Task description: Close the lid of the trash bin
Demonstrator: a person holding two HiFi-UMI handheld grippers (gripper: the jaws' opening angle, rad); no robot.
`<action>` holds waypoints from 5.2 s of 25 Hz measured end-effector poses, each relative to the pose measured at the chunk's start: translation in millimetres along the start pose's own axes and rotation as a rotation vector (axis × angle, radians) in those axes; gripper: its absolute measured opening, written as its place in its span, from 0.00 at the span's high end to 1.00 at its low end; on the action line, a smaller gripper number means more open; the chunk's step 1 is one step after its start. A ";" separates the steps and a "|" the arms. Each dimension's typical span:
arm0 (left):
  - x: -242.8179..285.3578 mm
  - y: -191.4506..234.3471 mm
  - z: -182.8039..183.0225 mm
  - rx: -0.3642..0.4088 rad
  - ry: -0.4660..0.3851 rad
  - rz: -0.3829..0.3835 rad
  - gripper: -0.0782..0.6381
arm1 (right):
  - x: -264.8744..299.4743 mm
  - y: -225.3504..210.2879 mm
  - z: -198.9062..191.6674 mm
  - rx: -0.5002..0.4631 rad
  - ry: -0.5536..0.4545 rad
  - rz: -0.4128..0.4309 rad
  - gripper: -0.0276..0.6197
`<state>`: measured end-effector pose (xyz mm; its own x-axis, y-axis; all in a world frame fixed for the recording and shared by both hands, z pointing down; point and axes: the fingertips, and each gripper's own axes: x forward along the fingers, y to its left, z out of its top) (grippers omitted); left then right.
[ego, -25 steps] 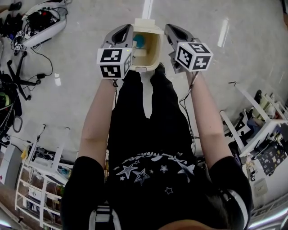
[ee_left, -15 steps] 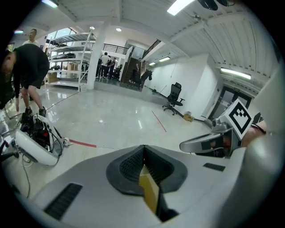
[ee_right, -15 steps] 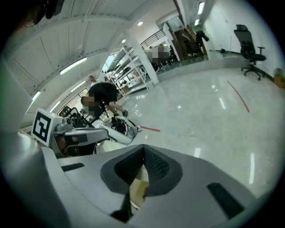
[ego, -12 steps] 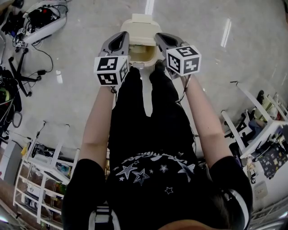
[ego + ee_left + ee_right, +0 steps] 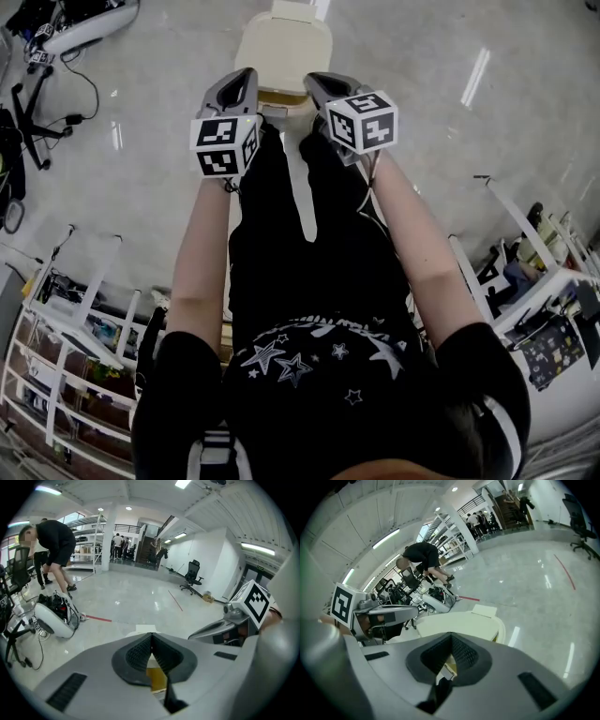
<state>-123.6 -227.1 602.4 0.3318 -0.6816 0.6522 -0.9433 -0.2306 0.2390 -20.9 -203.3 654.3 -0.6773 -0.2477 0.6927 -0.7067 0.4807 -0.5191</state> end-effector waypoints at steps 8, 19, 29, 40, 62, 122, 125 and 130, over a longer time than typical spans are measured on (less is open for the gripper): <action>-3.2 1.0 -48.1 -0.035 0.054 0.024 0.88 | 12.5 1.6 -34.3 -0.022 0.052 0.030 0.96; 13.7 -3.3 -111.3 -0.023 0.176 -0.091 0.88 | 40.0 -1.7 -76.5 0.047 0.065 -0.042 0.96; 26.2 3.7 -160.9 0.038 0.289 -0.147 0.88 | 61.9 -13.1 -104.6 0.079 0.075 -0.106 0.96; 46.6 9.6 -192.1 0.031 0.374 -0.169 0.88 | 79.5 -26.9 -126.3 0.103 0.125 -0.136 0.96; 51.2 14.1 -193.8 0.002 0.411 -0.173 0.88 | 82.1 -31.6 -131.2 0.088 0.203 -0.134 0.96; -233.1 -46.3 177.5 0.081 -0.416 -0.182 0.88 | -215.8 188.1 144.7 -0.275 -0.497 -0.145 0.96; -245.4 -72.5 170.4 0.072 -0.437 -0.160 0.88 | -235.8 186.1 126.7 -0.297 -0.502 -0.111 0.96; -268.0 -117.4 142.3 0.061 -0.468 -0.119 0.88 | -269.5 179.2 86.8 -0.308 -0.529 -0.049 0.96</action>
<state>-103.6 -116.1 297.2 0.4090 -0.8842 0.2256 -0.9029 -0.3563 0.2406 17.3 -123.4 331.1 -0.7106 -0.6220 0.3289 -0.7018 0.6593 -0.2697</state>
